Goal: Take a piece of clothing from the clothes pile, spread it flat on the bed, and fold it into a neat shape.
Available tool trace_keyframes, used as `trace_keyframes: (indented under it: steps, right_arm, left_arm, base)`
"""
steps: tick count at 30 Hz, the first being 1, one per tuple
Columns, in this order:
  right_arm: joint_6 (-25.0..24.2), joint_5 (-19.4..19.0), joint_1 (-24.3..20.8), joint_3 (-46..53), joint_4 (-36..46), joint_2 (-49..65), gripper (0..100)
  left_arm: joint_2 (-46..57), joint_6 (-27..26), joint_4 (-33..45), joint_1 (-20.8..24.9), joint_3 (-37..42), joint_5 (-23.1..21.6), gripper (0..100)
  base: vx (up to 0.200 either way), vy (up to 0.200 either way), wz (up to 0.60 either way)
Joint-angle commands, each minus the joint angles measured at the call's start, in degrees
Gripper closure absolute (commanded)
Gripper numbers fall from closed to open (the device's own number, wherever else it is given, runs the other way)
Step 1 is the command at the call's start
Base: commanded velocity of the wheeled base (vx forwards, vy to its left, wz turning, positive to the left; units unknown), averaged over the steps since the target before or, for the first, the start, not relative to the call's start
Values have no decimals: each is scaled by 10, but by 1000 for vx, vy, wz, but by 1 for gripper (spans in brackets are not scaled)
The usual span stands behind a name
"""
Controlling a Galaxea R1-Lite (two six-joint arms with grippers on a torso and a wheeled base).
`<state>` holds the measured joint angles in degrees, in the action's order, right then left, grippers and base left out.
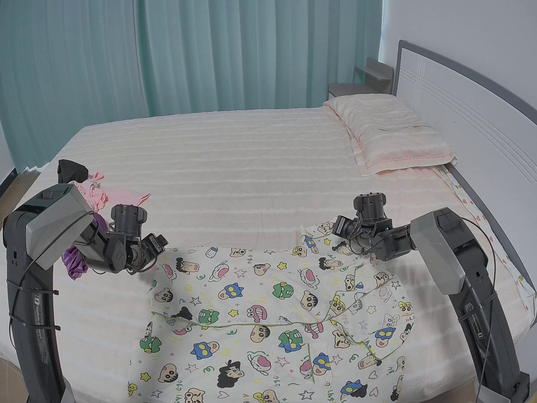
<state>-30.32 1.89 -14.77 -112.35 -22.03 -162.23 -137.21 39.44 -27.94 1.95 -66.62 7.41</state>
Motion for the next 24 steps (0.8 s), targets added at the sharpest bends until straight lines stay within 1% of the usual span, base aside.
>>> trace_keyframes:
  steps: [1, 7, 16, 21, 24]
  right_arm:
    - [-1, 0, 12, -16, 0, -4, 100]
    - [-4, 2, 23, -22, 0, -5, 100]
    - [-8, 36, 38, -22, 1, -31, 100]
    - [-44, 39, 48, -22, 12, -24, 100]
    - [-57, 39, 53, -22, 26, -4, 100]
  left_arm:
    - [0, 0, 0, 0, 0, 1, 0]
    - [-2, -1, 0, 0, 0, 1, 0]
    - [-2, -1, 0, 0, -1, 3, 0]
    - [-1, 0, -1, 0, -1, 3, 0]
    - [-1, 1, -15, 0, 1, 2, 0]
  base:
    - [0, 0, 0]
    - [0, 0, 0]
    - [0, 0, 0]
    - [0, 0, 0]
    - [0, 0, 0]
